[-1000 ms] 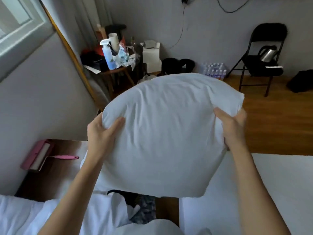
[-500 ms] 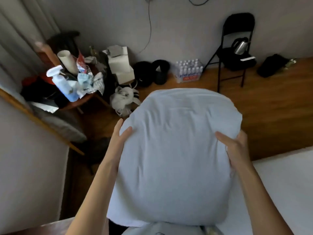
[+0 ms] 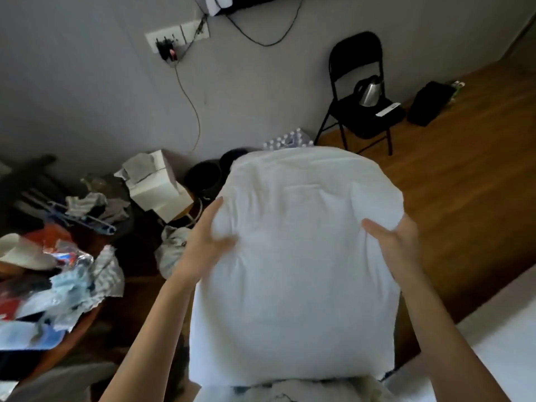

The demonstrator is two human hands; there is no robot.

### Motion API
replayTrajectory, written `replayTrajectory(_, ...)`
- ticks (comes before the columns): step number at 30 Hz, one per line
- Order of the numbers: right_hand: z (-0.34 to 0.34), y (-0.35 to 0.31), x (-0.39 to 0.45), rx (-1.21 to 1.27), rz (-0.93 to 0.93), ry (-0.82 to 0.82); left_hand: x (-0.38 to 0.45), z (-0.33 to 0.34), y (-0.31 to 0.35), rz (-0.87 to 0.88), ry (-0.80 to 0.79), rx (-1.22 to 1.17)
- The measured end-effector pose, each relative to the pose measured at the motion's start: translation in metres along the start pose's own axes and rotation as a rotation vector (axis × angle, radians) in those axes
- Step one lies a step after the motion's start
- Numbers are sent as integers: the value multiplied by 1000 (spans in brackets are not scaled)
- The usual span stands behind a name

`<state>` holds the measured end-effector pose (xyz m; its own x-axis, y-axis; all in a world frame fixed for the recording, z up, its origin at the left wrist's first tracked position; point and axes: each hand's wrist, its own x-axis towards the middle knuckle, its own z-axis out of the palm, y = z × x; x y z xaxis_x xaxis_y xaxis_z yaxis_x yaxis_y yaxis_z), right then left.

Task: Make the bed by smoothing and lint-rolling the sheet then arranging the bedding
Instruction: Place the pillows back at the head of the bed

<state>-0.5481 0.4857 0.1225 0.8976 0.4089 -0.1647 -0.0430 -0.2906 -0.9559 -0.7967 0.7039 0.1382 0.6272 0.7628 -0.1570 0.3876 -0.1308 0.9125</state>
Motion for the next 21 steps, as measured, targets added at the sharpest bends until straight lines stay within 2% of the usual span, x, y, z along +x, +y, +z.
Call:
replayTrajectory(5,-9,-6,95,-26,49,117,121,75,36,47,28,76)
replayTrajectory(9,-35,13,165,-57,142,242,224,130,48,35,-55,59)
replayTrajectory(12,-59,20,215,-29,173,384,306,181,70,94,-220,168)
replayTrajectory(15,-92,8,265,6,222,569,374,254,128,109,-306,22)
replayTrajectory(21,-152,-4,326,113,326,910,475,386,226,201,-652,50)
